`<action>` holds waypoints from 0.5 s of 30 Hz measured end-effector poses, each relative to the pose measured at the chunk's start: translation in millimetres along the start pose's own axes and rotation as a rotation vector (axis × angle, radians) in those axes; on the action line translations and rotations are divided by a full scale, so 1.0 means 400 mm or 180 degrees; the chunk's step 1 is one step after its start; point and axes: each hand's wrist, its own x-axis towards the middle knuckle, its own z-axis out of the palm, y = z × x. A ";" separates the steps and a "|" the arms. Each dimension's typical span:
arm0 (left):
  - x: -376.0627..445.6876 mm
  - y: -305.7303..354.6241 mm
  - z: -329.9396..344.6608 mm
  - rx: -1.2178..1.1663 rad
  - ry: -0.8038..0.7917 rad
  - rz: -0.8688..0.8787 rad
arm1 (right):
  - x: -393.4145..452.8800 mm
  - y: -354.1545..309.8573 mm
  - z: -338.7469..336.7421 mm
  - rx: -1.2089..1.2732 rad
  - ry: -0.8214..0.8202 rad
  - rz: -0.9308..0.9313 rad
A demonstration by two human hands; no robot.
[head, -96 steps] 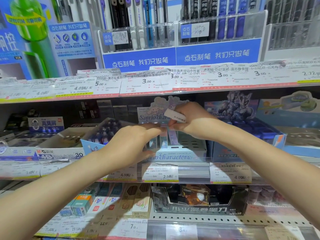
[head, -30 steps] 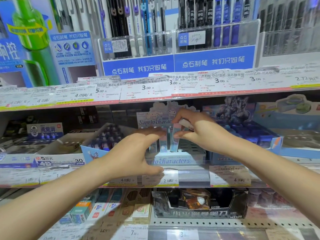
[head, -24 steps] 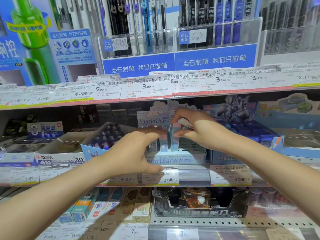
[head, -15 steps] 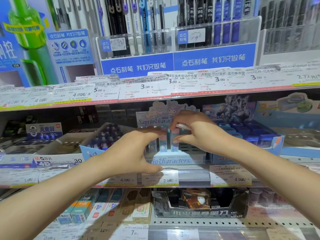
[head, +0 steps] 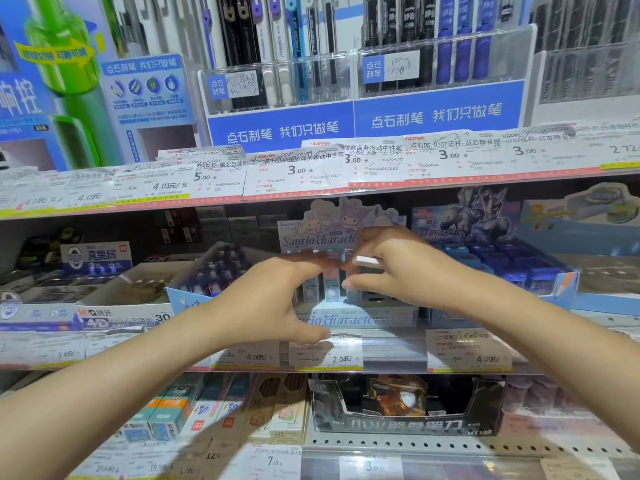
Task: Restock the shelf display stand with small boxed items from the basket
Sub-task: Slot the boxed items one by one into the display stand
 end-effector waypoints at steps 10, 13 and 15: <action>0.016 0.071 -0.039 -0.1472 0.1134 -0.0613 | -0.016 -0.025 -0.030 0.4209 -0.0476 0.0843; 0.022 0.110 -0.045 -0.2611 0.0875 -0.1128 | -0.010 -0.029 -0.026 0.4826 -0.0156 0.0730; 0.025 0.131 -0.045 -0.3283 0.0598 -0.1377 | -0.005 -0.034 -0.023 0.4922 0.0035 0.0640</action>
